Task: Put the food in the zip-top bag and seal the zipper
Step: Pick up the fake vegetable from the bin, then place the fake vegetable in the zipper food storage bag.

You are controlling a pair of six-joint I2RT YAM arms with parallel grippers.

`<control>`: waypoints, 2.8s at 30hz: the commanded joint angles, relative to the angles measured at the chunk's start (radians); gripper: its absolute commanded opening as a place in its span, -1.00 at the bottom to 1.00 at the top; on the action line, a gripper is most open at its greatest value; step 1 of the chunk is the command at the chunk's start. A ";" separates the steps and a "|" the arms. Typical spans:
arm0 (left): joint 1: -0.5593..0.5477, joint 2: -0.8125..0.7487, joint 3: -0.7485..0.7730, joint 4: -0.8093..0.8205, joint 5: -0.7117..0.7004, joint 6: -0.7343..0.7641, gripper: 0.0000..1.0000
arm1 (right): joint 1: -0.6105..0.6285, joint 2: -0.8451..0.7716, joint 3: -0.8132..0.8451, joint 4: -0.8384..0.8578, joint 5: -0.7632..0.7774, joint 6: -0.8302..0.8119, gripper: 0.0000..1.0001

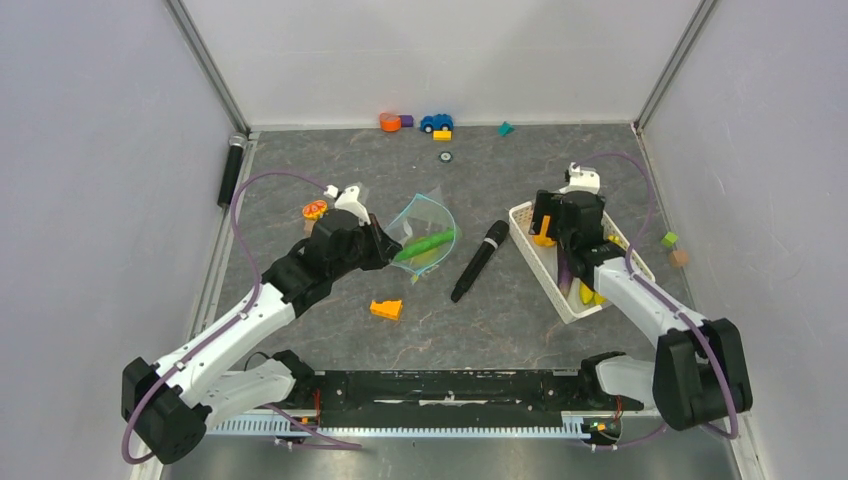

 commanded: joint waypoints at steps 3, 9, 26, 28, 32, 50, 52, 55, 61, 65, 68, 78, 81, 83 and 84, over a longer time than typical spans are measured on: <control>-0.002 -0.086 -0.053 0.111 0.040 0.045 -0.87 | -0.076 0.093 0.023 0.023 -0.119 0.003 0.96; -0.002 -0.110 -0.072 0.141 0.066 0.049 -0.85 | -0.078 0.145 0.024 0.063 -0.136 -0.023 0.96; -0.003 -0.103 -0.080 0.186 0.126 0.046 -0.85 | -0.078 0.283 0.014 0.174 -0.056 0.007 0.94; -0.002 -0.100 -0.076 0.185 0.127 0.047 -0.85 | -0.077 0.291 0.016 0.179 -0.066 0.000 0.83; -0.002 -0.095 -0.073 0.189 0.124 0.050 -0.85 | -0.077 0.274 0.014 0.181 -0.075 -0.012 0.54; -0.002 -0.070 -0.068 0.194 0.129 0.053 -0.86 | -0.077 0.034 -0.074 0.194 -0.045 -0.019 -0.58; -0.002 -0.068 -0.066 0.194 0.128 0.052 -0.86 | -0.078 0.004 -0.074 0.188 -0.043 -0.023 -0.60; -0.002 -0.069 -0.066 0.191 0.129 0.050 -0.86 | -0.077 -0.048 -0.085 0.180 -0.044 -0.038 -0.61; -0.002 -0.063 -0.058 0.199 0.122 0.046 -0.86 | -0.077 -0.214 -0.165 0.289 -0.231 -0.169 -0.62; -0.001 -0.054 -0.050 0.210 0.125 0.037 -0.86 | -0.070 -0.320 -0.219 0.401 -0.462 -0.205 -0.64; -0.002 -0.045 -0.051 0.214 0.129 0.030 -0.86 | -0.038 -0.372 -0.227 0.455 -0.633 -0.214 -0.65; -0.002 -0.018 -0.036 0.211 0.130 0.020 -0.87 | 0.248 -0.350 -0.172 0.611 -0.901 -0.260 -0.65; -0.002 -0.018 -0.037 0.212 0.132 0.015 -0.87 | 0.339 -0.282 -0.125 0.604 -0.928 -0.295 -0.65; -0.002 -0.020 -0.033 0.214 0.133 0.014 -0.87 | 0.377 -0.238 -0.100 0.588 -0.899 -0.333 -0.64; -0.002 -0.023 -0.032 0.215 0.136 0.013 -0.87 | 0.396 -0.213 -0.092 0.577 -0.857 -0.345 -0.64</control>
